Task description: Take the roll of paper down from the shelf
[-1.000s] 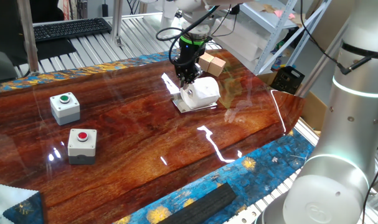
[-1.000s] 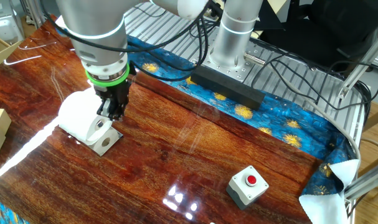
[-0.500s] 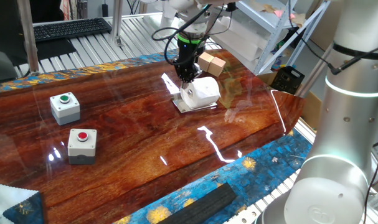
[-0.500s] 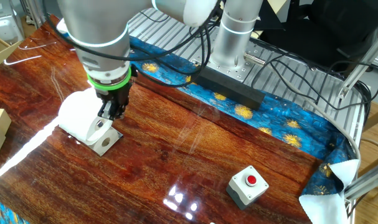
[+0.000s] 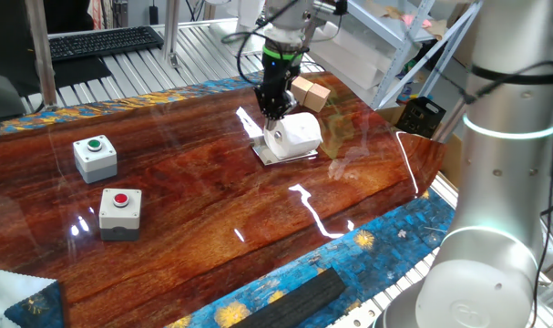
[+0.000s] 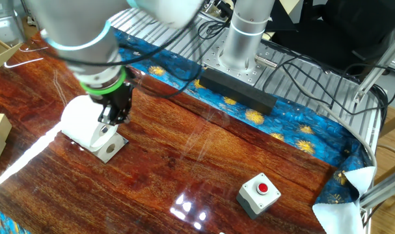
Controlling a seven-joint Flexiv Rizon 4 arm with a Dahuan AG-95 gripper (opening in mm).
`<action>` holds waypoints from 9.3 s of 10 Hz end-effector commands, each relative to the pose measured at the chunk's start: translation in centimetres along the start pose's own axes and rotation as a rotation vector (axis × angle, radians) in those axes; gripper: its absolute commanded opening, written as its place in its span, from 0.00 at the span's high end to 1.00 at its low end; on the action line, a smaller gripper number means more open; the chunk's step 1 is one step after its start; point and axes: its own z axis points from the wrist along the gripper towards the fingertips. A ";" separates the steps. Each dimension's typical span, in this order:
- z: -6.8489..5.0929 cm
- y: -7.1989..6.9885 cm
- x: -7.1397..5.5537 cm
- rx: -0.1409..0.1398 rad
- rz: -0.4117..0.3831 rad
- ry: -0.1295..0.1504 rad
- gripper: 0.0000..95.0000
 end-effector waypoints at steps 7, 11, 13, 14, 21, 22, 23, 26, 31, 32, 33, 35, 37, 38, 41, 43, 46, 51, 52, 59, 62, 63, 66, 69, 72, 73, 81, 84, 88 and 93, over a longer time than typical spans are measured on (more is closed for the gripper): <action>0.1 -0.3 0.2 -0.063 -0.116 -0.039 1.00; 0.1 -0.3 0.2 -0.108 -0.143 -0.063 1.00; 0.1 -0.3 0.2 -0.133 -0.153 -0.072 1.00; 0.1 -0.3 0.2 -0.139 -0.150 -0.074 1.00; 0.2 0.5 -0.3 -0.126 0.014 -0.077 0.40; 0.4 1.3 -0.7 -0.119 0.040 -0.080 0.40; 0.5 1.7 -0.8 -0.117 0.059 -0.079 0.20; 0.8 2.5 -1.2 -0.097 0.047 -0.118 0.00; 0.2 3.1 -1.9 -0.102 0.075 -0.107 0.00; 0.2 3.1 -1.9 -0.104 0.086 -0.114 0.00; 0.1 3.2 -1.9 -0.110 0.100 -0.116 0.00; -0.2 3.8 -2.4 -0.122 0.185 -0.117 0.00; -0.4 4.1 -2.8 -0.139 0.227 -0.128 0.00; -0.4 4.2 -2.9 -0.143 0.235 -0.130 0.00; -0.6 5.3 -4.0 -0.147 0.243 -0.133 0.00; -0.9 6.3 -5.0 -0.156 0.246 -0.140 0.00; -1.1 7.2 -6.1 -0.165 0.248 -0.144 0.00; -1.1 7.9 -6.7 -0.163 0.253 -0.142 0.20; -0.8 8.1 -6.8 -0.143 0.200 -0.141 1.00; -0.8 8.1 -6.7 -0.145 0.222 -0.130 1.00; -0.8 8.1 -6.7 -0.148 0.198 -0.131 1.00; -0.8 8.1 -6.7 -0.147 0.200 -0.131 1.00; -0.8 8.1 -6.7 -0.153 0.201 -0.133 1.00; -0.8 8.1 -6.7 -0.160 0.230 -0.128 1.00; -0.8 8.1 -6.7 -0.164 0.243 -0.140 1.00; -0.8 8.1 -6.7 -0.162 0.249 -0.156 1.00; -0.8 8.1 -6.7 -0.172 0.376 -0.123 0.20; -0.7 7.1 -7.3 -0.183 0.385 -0.123 0.00; -1.3 5.1 -8.1 -0.195 0.379 -0.109 0.00; -0.8 2.8 -9.6 -0.200 0.373 -0.109 0.00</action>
